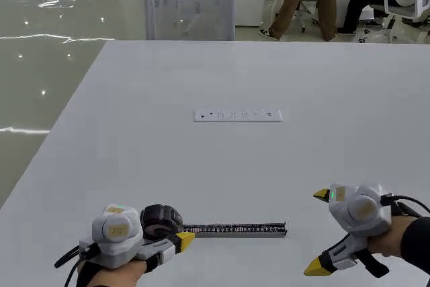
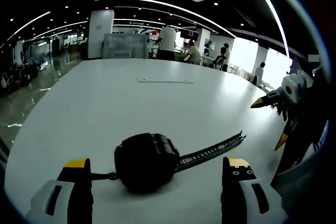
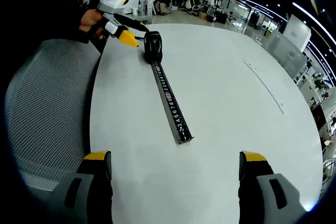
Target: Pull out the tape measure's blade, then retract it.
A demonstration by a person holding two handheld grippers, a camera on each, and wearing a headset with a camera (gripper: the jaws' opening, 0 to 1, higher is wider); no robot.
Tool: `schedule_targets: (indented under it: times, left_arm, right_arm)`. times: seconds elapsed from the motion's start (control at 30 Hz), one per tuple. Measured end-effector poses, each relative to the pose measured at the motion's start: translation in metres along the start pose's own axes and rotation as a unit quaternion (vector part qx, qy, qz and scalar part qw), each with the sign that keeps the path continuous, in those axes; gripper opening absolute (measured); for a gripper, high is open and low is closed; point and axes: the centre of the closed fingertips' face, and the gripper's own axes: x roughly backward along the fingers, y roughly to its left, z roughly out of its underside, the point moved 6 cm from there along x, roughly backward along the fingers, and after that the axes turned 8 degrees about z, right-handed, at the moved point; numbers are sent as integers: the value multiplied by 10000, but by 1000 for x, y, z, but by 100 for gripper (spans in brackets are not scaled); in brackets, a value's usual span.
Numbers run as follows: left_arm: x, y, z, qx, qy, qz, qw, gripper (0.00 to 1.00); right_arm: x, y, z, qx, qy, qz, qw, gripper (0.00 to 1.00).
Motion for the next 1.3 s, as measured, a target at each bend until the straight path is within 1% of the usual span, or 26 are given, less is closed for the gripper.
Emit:
schedule_targets:
  times: [0.1, 0.13, 0.23, 0.3, 0.33, 0.4, 0.43, 0.47, 0.5, 0.53, 0.6, 0.67, 0.8, 0.87, 0.97, 1.1, 1.3]
  left_arm:
    - [-4, -3, 0, -139, -36, -84, 9999, 100]
    - [-5, -6, 0, -169, -72, -101, 9998, 100]
    - [-10, -6, 3, -226, -122, -157, 9995, 100]
    - [-14, -4, 3, -177, -271, -142, 9994, 100]
    - [-14, -2, 1, -140, -377, -151, 9991, 100]
    - [-15, 0, -5, -188, -667, -164, 9975, 100]
    - [-15, 0, -6, -172, -720, -152, 9971, 100]
    - [-16, 1, -5, -145, -677, -131, 9975, 100]
    - [-16, 1, -4, -145, -663, -138, 9976, 100]
    - [-18, 3, -3, -175, -661, -179, 9975, 100]
    - [-18, 4, -3, -203, -652, -178, 9975, 100]
    - [-18, 3, -5, -205, -701, -179, 9972, 100]
    - [-20, 5, -3, -289, -645, -187, 9973, 100]
    - [-21, 5, -1, -305, -622, -175, 9974, 100]
    - [-23, 3, 1, -322, -565, -151, 9978, 100]
    - [-24, 3, 3, -346, -514, -138, 9980, 100]
    - [-24, 3, 3, -292, -524, -124, 9981, 100]
  right_arm:
    - [-8, -4, -4, 107, 54, -96, 9999, 94]
    - [-12, -6, -6, 194, 64, -190, 9996, 93]
    - [-21, -10, -10, 391, 110, -366, 9985, 87]
    - [-27, -14, -13, 457, 152, -444, 9979, 86]
    - [-30, -16, -15, 531, 169, -515, 9971, 84]
    - [-35, -17, -15, 702, 257, -667, 9950, 80]
    - [-37, -17, -14, 753, 325, -749, 9938, 77]
    - [-40, -18, -14, 807, 376, -822, 9926, 76]
    - [-44, -19, -14, 813, 381, -842, 9924, 75]
    - [-47, -21, -14, 805, 388, -884, 9921, 72]
    - [-51, -22, -14, 769, 405, -942, 9917, 67]
    - [-54, -22, -14, 759, 424, -969, 9915, 62]
    - [-61, -21, -9, 741, 527, -1028, 9905, 56]
    - [-63, -19, -7, 775, 532, -1028, 9902, 53]
    - [-65, -16, -7, 756, 543, -1103, 9895, 43]
    - [-69, -12, -4, 846, 574, -1145, 9881, 37]
    - [-72, -13, -3, 915, 642, -1122, 9874, 24]
